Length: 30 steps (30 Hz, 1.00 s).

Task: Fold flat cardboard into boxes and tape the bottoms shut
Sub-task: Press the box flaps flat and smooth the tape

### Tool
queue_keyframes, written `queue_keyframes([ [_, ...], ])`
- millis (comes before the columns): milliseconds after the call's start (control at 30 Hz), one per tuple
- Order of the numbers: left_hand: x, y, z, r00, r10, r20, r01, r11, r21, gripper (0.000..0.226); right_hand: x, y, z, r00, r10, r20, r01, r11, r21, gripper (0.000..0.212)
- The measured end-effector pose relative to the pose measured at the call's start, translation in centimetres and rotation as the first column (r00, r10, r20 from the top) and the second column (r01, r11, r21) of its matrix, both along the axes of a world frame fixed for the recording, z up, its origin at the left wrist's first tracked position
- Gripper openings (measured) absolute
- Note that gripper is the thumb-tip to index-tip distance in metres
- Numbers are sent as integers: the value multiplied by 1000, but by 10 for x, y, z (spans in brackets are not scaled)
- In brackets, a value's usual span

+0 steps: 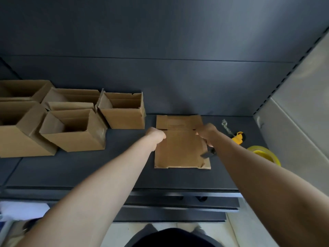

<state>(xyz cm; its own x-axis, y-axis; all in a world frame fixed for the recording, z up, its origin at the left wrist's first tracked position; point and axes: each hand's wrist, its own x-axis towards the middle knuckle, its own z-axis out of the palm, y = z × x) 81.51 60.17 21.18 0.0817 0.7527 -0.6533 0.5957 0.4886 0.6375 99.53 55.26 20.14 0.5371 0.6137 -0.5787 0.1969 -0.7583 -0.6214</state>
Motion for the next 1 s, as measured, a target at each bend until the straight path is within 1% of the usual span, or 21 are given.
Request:
queue_keyframes([
  [67,1,-2,1,999,37,3,-37,999,14,35,3,-2,2,996,-40,-84,42,999,27,27],
  [133,2,-3,5,997,77,9,-77,997,26,38,7,-4,10,984,-86,-154,96,994,58,6],
  [167,2,-3,8,996,90,18,-90,996,26,39,10,-4,16,978,-97,-187,113,991,76,4],
  [267,2,-2,17,993,101,59,-103,994,25,47,13,-1,38,963,-64,-263,105,983,148,8],
  [367,0,-6,25,987,104,125,-105,994,2,53,10,0,50,960,1,-279,52,982,183,4],
  [433,-2,-9,27,983,105,153,-103,994,-20,56,8,-4,50,956,6,-294,47,984,173,15],
  [500,-4,-12,27,980,111,163,-107,994,-30,59,6,-11,48,944,17,-329,40,986,164,23],
  [633,-7,-17,27,977,115,177,-113,993,-24,58,6,-19,53,924,19,-381,65,976,208,24],
  [667,-5,-18,29,979,103,178,-103,995,-12,55,7,-18,59,933,27,-358,59,972,228,22],
  [700,-2,-20,33,982,81,169,-84,996,11,53,7,-17,67,951,47,-304,30,969,244,20],
  [767,7,-20,43,989,26,143,-38,996,81,50,7,-11,86,985,105,-134,-66,961,268,18],
  [833,17,-19,57,986,-6,169,-23,986,167,47,5,-5,105,977,202,61,-211,943,257,19],
  [867,22,-17,64,982,-10,191,-33,975,221,48,3,-1,115,953,259,155,-290,928,234,20],
  [933,29,-12,81,977,10,214,-86,933,349,57,-3,2,136,873,358,330,-427,888,168,23],
  [1000,32,-8,96,966,57,252,-169,876,451,68,-11,3,153,746,456,485,-548,835,57,27],
])
